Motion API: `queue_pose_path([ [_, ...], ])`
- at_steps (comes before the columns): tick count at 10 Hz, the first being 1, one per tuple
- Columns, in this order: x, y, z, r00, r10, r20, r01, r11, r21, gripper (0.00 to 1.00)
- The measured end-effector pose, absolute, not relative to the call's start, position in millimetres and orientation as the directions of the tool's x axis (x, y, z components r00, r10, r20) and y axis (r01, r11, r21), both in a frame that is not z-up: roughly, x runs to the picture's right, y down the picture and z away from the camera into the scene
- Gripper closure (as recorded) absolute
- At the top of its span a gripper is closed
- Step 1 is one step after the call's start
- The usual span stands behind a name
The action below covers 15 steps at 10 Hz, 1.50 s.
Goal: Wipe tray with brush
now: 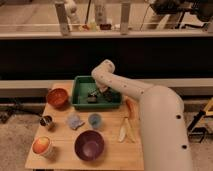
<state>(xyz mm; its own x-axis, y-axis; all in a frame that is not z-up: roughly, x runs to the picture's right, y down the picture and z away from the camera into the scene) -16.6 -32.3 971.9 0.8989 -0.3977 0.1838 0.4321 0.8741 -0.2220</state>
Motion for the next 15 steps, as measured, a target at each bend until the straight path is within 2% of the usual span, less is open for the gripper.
queue_pose_path([
  [8,-63,-70,979,0.877,-0.442,0.190,0.473,0.863,-0.178,1.00],
  [15,-96,-43,960,0.829,-0.485,0.277,0.538,0.828,-0.160,1.00],
])
